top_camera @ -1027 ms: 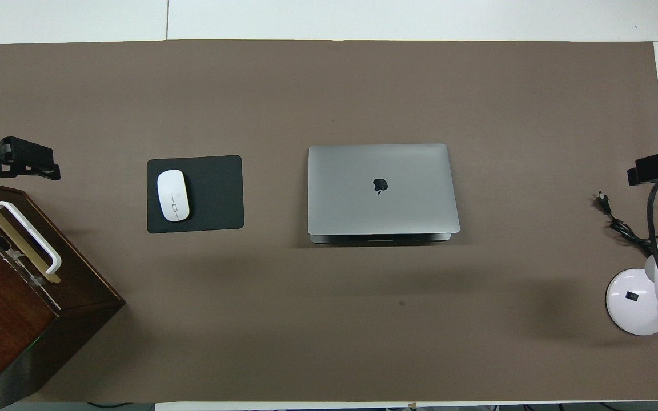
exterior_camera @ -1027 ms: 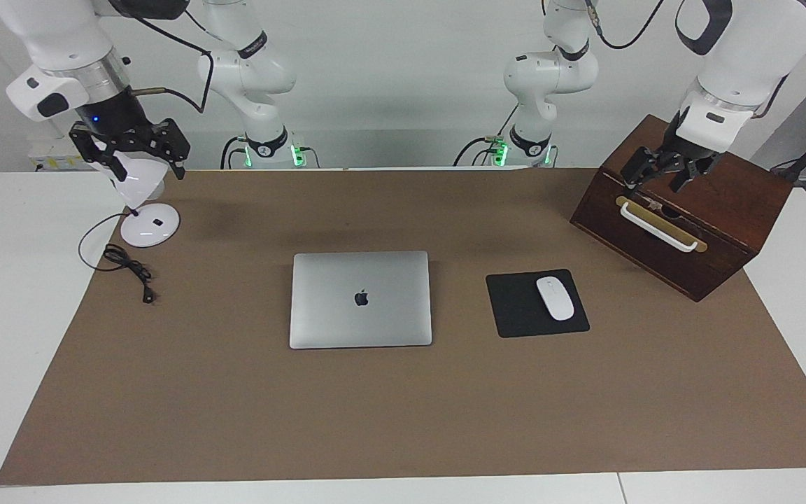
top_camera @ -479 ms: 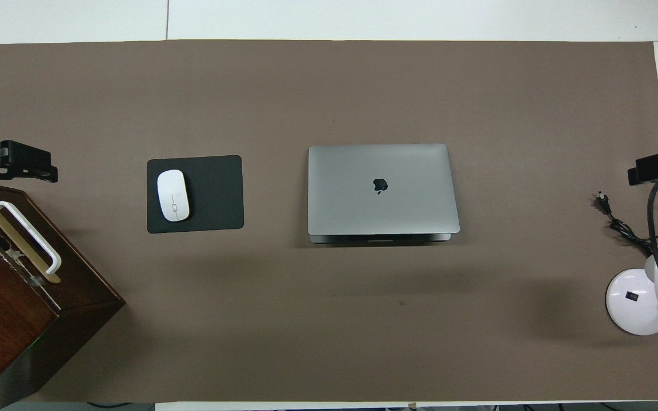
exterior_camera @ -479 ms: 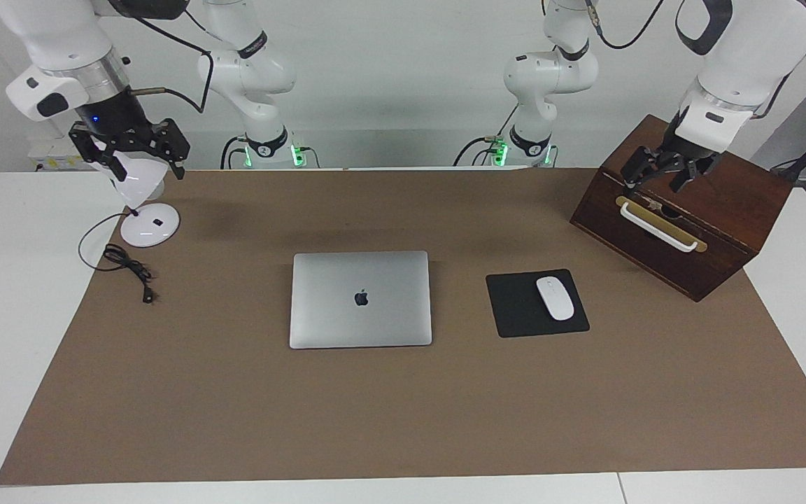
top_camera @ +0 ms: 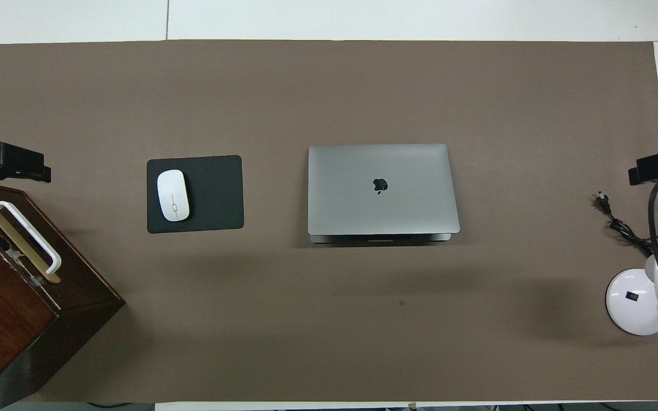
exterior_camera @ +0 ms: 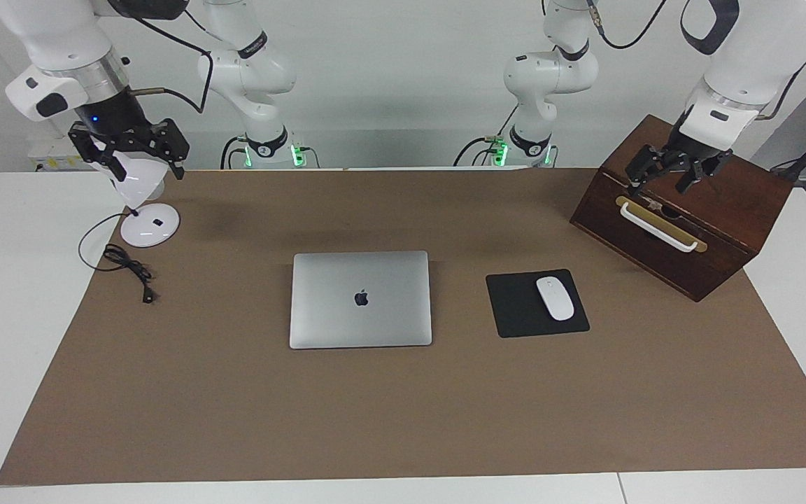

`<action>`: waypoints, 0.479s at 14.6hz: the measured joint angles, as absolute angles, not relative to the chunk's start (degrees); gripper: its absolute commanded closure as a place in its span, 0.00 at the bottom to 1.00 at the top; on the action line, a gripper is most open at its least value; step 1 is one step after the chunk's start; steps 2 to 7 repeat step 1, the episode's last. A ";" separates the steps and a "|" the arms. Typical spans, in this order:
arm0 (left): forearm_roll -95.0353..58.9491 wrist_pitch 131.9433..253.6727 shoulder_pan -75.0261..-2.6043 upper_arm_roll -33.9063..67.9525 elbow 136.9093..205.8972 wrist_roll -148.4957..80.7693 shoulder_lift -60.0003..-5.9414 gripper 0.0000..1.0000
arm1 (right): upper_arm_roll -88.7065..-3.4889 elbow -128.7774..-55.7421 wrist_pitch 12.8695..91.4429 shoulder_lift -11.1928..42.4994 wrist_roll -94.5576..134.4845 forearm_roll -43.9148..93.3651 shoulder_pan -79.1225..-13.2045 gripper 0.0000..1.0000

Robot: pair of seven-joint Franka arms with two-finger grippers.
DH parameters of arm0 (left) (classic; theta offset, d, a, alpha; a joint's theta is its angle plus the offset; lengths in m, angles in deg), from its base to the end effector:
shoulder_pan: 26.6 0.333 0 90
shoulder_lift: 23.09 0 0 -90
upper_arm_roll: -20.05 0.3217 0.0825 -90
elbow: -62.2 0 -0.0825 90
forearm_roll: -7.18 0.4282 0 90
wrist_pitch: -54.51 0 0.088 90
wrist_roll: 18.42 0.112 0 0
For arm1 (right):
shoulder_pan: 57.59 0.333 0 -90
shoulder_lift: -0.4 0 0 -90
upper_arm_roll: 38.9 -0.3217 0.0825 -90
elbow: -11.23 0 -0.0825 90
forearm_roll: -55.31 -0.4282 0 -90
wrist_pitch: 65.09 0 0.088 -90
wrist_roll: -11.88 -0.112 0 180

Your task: Close laptop with both arms

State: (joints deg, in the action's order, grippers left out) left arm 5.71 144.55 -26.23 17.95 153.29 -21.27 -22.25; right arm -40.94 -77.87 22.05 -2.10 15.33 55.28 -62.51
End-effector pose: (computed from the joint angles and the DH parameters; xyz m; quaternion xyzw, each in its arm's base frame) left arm 0.5936 -0.0210 0.6242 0.9999 0.0098 -0.0023 0.0125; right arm 0.5793 -0.0286 0.6546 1.0000 0.0050 0.0047 0.0008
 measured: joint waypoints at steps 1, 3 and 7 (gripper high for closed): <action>5.71 144.56 -26.23 17.95 153.29 -21.23 -22.26 0.00 | -40.94 -77.87 22.05 -2.10 15.33 55.28 -62.51 0.00; 5.71 144.56 -26.23 17.95 153.29 -21.23 -22.26 0.00 | -40.94 -77.87 22.05 -2.10 15.33 55.28 -62.51 0.00; 5.71 144.56 -26.23 17.95 153.29 -21.23 -22.26 0.00 | -40.94 -77.87 22.05 -2.10 15.33 55.28 -62.51 0.00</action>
